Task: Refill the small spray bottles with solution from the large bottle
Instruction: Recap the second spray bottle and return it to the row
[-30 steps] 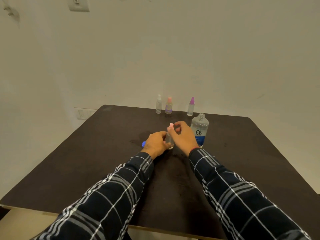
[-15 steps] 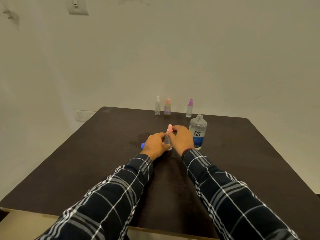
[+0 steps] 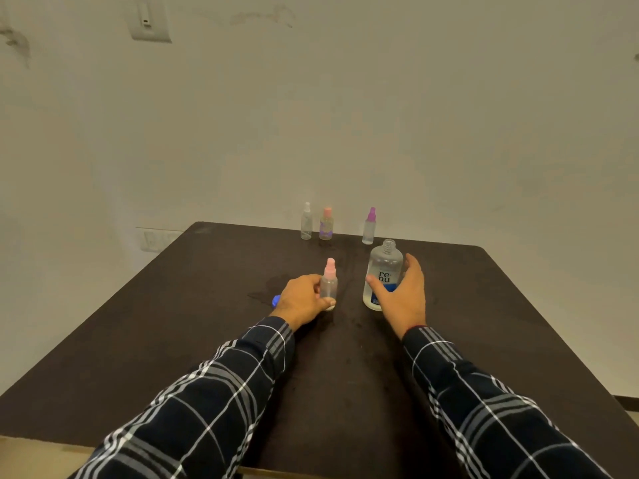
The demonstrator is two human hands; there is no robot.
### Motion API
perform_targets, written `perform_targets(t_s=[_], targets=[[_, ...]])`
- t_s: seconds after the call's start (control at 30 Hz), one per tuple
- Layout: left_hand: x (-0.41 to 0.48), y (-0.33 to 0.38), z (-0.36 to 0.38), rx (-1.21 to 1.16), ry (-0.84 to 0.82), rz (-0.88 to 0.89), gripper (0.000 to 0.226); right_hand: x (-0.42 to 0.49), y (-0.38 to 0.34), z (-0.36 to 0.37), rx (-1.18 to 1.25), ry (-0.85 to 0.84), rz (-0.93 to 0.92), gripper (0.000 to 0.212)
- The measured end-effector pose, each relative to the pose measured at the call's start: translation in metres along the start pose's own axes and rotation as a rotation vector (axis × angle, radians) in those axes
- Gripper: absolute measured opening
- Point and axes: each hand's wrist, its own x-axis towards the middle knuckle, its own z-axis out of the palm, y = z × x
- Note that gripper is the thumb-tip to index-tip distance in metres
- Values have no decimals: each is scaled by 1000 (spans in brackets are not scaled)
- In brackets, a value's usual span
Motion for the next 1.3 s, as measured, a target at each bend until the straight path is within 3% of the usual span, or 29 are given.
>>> perform_targets(t_s=[0.17,0.33,0.63,0.83,1.3], targets=[[15,-5,-4,9,-31,25,49,11,-1,3,84,-102,53,69],[52,11,-11,40,31,95,51,13,4,7,57,-92,34,63],[136,23,8,37,81,123,50,24,12,15,-3,-56,12,66],[181,17,21,-57,205,33,48,25,19,23,-25,-20,25,66],[239,20,53,-86,328,63,43,35,25,31,-72,5,17,68]])
